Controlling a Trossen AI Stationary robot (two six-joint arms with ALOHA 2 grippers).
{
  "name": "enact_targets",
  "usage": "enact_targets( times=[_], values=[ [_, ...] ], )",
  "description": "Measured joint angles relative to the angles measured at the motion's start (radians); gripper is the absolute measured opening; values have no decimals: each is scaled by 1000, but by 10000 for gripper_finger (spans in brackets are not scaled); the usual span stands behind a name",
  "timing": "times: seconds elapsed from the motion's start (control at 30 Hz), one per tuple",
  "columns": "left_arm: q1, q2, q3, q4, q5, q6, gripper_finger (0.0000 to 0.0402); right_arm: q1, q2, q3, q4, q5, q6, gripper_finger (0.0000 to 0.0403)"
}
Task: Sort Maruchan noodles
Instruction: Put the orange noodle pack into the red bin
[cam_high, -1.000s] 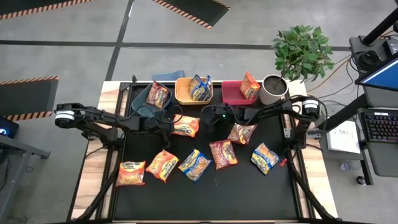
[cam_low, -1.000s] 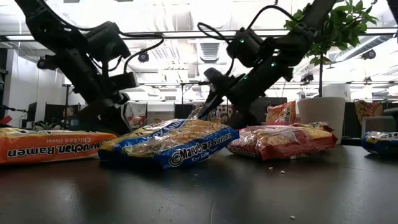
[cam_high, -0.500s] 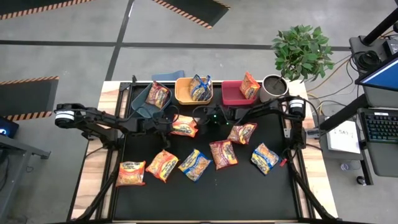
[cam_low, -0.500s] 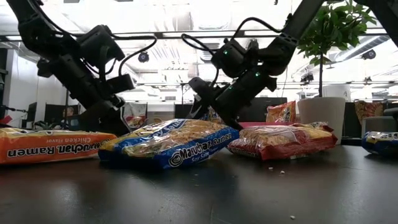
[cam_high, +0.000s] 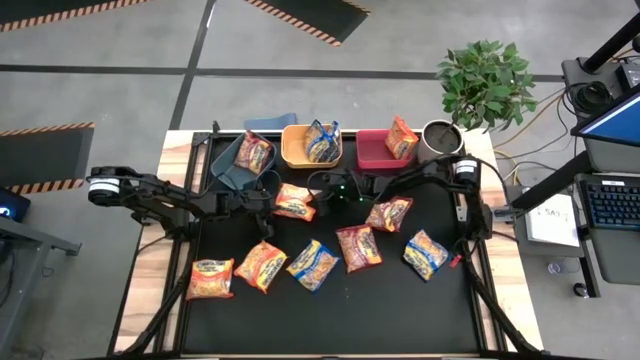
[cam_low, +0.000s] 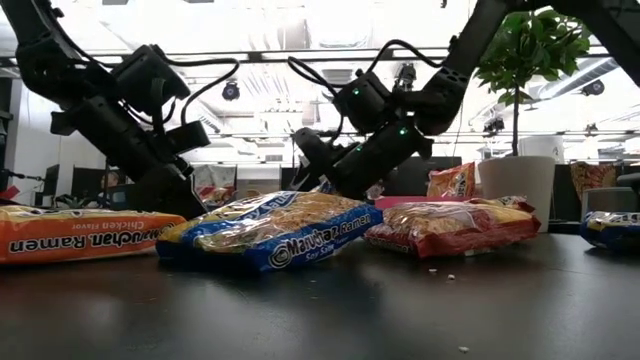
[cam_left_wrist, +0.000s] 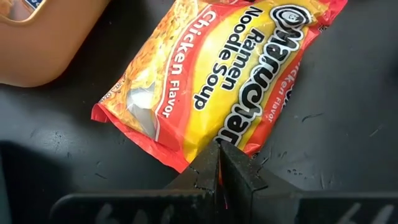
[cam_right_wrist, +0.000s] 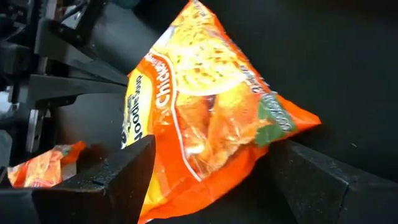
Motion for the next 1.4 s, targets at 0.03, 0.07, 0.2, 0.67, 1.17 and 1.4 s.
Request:
enact_targets(
  times=[0.03,0.07,0.2,0.67,1.17,1.4],
  values=[
    [0,0,-1,-1,0,-3,0,1,8,10,0,-4,-11,299],
    [0,0,-1,-1,0,-3,0,2,13,19,0,-5,-27,298],
    [0,0,-1,-2,0,-3,0,7,26,51,5,-23,-86,297],
    [0,0,-1,14,2,-3,0,6,35,91,32,-41,-138,235],
    [-1,-3,-1,75,2,-8,0,0,33,93,28,-40,-149,37],
    [-2,-89,-1,26,2,16,0,-5,-10,93,-56,-53,-207,21]
  ],
)
